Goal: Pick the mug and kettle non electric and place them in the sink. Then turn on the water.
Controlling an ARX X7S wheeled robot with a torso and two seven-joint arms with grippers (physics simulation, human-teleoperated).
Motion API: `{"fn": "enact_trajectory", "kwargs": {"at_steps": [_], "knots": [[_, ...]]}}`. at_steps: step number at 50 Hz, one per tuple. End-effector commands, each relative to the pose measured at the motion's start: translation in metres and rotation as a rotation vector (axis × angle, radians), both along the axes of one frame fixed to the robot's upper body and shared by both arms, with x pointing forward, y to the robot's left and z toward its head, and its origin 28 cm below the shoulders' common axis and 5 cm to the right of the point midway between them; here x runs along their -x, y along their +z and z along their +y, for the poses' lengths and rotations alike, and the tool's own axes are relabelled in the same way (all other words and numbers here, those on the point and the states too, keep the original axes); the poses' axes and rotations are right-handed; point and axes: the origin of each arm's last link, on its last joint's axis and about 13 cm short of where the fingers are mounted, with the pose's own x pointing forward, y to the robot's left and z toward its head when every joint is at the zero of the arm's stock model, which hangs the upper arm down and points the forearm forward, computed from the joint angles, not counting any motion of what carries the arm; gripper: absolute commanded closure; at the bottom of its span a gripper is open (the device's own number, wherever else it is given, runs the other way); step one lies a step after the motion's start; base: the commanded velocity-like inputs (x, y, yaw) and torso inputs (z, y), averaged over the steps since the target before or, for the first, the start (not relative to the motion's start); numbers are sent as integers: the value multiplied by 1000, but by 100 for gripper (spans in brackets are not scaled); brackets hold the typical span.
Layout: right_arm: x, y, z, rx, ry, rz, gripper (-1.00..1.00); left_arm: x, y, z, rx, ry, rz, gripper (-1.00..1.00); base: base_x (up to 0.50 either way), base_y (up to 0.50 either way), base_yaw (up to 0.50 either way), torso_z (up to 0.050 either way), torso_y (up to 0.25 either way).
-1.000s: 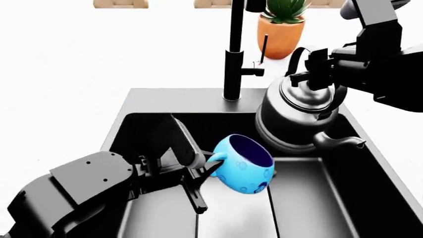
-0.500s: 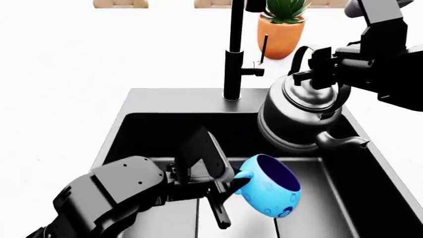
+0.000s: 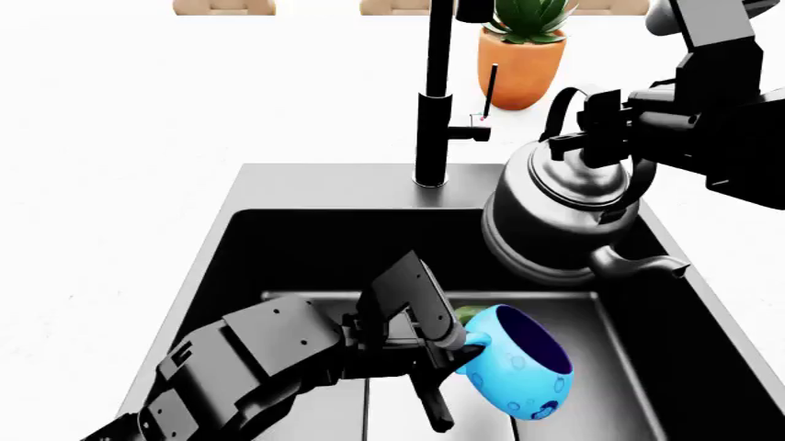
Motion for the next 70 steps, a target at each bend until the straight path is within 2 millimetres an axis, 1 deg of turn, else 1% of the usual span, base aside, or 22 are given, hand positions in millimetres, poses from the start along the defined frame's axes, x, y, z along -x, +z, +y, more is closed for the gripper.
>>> {"fn": "enact_trajectory", "kwargs": {"at_steps": [1, 18, 37, 56, 70], "knots": [[1, 3, -3, -1, -18, -24, 100, -5, -12, -9, -5, 1, 14, 100, 0, 0, 0, 0, 0], [1, 4, -3, 0, -21, -23, 100, -10, -32, -5, -47, 8, 27, 100, -1, -1, 0, 0, 1], [0, 1, -4, -3, -25, -19, 100, -10, -58, 3, -132, 11, 55, 100, -3, 0, 2, 0, 0], [0, 0, -5, -6, -29, -18, 100, -6, -66, 7, -184, -11, 80, 100, -1, 3, 3, 0, 0], [1, -1, -6, -8, -32, -19, 100, -5, -66, 8, -194, -22, 85, 100, 14, 7, 0, 0, 0]]}}
